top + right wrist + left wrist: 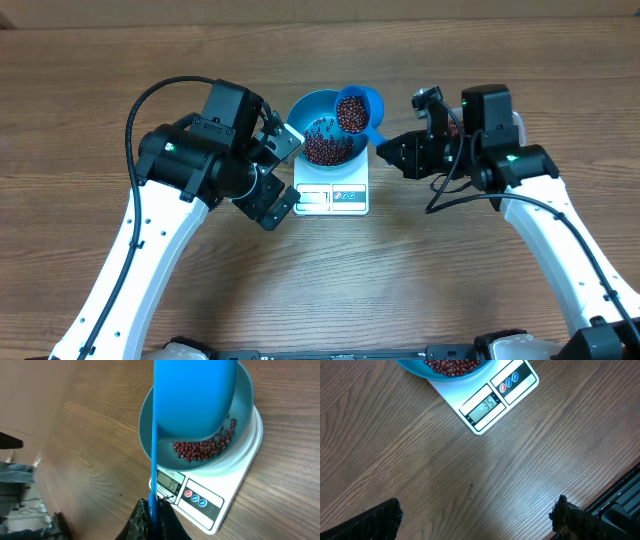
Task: Scoop item into bowl and weigh 150g on scale
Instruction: 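Tilt the scoop with the right gripper, pouring beans into the bowl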
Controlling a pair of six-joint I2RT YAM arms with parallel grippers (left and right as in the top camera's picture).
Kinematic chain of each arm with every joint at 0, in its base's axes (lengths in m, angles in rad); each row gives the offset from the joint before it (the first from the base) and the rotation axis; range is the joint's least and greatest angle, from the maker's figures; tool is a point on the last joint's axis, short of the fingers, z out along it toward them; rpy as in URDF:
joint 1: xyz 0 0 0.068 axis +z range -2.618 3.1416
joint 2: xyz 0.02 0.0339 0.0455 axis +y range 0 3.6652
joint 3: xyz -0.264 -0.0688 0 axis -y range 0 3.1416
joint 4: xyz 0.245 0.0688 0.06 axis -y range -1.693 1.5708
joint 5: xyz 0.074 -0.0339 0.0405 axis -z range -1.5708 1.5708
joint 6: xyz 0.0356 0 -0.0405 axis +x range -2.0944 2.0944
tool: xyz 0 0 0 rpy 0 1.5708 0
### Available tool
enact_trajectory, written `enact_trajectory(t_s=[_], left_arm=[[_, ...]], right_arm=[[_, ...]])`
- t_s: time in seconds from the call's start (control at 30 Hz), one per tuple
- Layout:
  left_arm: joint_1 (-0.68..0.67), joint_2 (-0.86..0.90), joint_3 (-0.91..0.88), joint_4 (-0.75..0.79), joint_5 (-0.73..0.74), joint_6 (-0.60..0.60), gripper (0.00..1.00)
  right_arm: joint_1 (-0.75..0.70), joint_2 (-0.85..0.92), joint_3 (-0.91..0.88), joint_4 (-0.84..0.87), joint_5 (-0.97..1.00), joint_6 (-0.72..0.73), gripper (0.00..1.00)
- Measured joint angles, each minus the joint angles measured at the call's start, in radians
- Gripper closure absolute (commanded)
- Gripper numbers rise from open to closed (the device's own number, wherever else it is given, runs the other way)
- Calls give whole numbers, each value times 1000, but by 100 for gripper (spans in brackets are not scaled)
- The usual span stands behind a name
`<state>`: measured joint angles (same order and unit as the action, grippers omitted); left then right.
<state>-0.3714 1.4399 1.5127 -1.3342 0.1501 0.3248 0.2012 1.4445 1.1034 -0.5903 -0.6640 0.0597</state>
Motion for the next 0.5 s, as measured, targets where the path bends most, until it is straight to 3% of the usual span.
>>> enact_trajectory(t_s=[0.5], left_arm=[[0, 0, 0, 0, 0, 0, 0]], right_arm=[[101, 0, 0, 50, 214, 0, 96]])
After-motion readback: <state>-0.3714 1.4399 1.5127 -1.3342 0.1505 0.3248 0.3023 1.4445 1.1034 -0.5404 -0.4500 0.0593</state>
